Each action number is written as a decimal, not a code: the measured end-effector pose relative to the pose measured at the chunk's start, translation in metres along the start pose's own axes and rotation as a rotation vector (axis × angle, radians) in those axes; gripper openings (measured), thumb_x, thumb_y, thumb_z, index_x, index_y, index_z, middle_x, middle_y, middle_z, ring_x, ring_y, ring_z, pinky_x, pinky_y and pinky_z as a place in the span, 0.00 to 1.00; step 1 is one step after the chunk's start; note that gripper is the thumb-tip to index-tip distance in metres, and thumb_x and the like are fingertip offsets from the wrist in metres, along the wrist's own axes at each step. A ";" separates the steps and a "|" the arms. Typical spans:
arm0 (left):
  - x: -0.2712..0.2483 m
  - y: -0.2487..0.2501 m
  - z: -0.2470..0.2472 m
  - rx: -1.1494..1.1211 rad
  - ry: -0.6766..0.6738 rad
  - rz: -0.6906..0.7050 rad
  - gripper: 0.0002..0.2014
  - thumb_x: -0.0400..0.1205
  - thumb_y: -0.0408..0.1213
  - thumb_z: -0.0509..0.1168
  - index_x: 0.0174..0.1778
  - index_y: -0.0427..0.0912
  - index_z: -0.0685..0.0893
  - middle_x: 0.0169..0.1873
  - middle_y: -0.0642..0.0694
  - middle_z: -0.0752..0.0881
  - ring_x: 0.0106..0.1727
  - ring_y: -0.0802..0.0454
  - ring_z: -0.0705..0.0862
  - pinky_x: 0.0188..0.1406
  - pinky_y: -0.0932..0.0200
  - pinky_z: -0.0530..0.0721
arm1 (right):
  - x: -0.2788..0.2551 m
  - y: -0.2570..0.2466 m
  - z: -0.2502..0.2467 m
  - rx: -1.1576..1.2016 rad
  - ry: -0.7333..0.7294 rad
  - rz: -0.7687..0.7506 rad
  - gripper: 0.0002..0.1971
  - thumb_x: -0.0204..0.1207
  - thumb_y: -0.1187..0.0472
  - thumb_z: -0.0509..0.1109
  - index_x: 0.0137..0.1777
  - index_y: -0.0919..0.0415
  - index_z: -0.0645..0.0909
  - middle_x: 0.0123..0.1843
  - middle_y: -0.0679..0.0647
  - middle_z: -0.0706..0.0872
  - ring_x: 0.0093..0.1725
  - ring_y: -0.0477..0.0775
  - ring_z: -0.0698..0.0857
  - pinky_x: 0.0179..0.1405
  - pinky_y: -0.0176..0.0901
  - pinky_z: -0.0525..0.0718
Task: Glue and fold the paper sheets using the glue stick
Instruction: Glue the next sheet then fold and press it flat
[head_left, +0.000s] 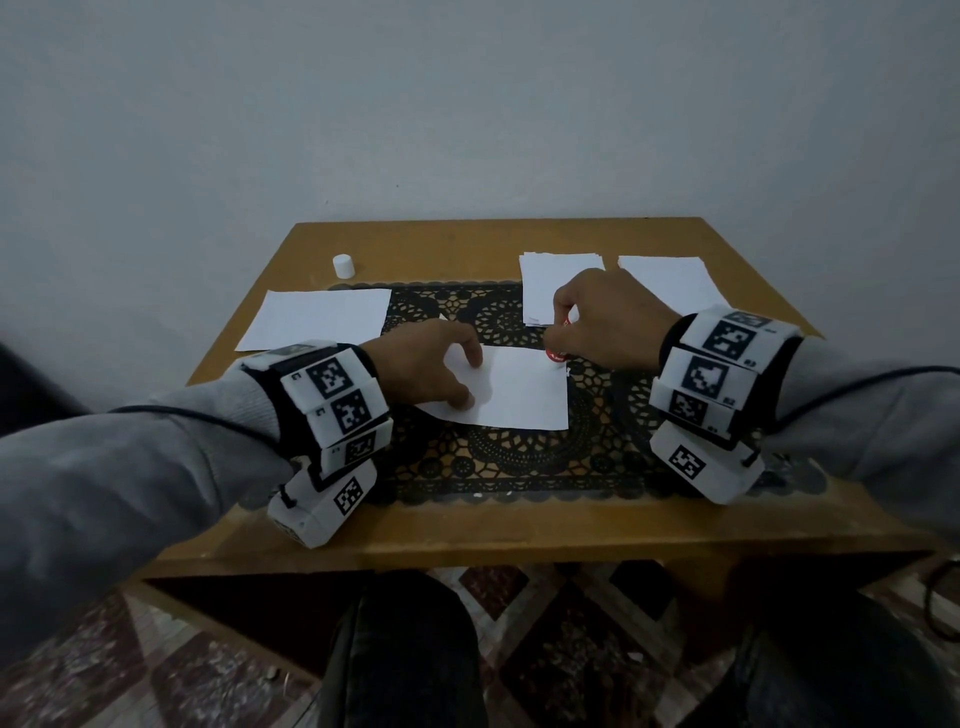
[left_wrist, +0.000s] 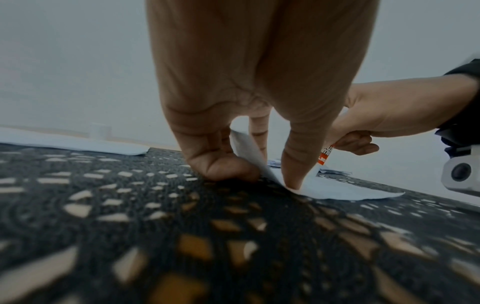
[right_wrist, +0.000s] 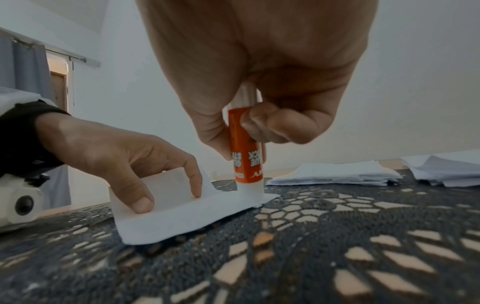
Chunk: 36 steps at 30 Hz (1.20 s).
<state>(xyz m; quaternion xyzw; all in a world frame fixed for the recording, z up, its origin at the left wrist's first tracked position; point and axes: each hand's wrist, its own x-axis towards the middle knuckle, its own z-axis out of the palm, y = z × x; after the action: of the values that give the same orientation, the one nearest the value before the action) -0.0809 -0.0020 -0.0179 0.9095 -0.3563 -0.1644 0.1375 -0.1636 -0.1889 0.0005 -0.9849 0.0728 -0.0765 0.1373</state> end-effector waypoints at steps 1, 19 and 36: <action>0.000 0.000 0.000 0.000 -0.008 -0.003 0.21 0.74 0.43 0.75 0.62 0.53 0.79 0.69 0.48 0.76 0.66 0.47 0.74 0.59 0.56 0.72 | -0.001 -0.001 -0.001 0.003 -0.006 -0.001 0.13 0.73 0.55 0.72 0.39 0.66 0.86 0.43 0.53 0.83 0.43 0.55 0.83 0.51 0.50 0.81; 0.000 -0.002 0.001 -0.014 -0.040 -0.020 0.21 0.74 0.44 0.75 0.61 0.55 0.78 0.68 0.47 0.76 0.64 0.46 0.75 0.64 0.50 0.75 | -0.039 -0.021 -0.007 0.039 -0.142 -0.017 0.11 0.73 0.52 0.73 0.40 0.61 0.88 0.39 0.52 0.86 0.29 0.44 0.76 0.25 0.36 0.69; 0.001 -0.004 0.001 -0.033 -0.035 0.004 0.21 0.74 0.43 0.75 0.61 0.53 0.78 0.68 0.48 0.76 0.65 0.47 0.75 0.61 0.54 0.73 | -0.040 -0.013 -0.031 0.237 -0.270 0.095 0.15 0.73 0.54 0.72 0.39 0.69 0.88 0.36 0.61 0.87 0.33 0.51 0.77 0.33 0.44 0.74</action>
<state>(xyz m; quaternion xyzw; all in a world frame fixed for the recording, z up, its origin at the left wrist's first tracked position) -0.0780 -0.0003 -0.0205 0.9033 -0.3576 -0.1860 0.1466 -0.2066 -0.1780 0.0279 -0.9586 0.0906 0.0551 0.2642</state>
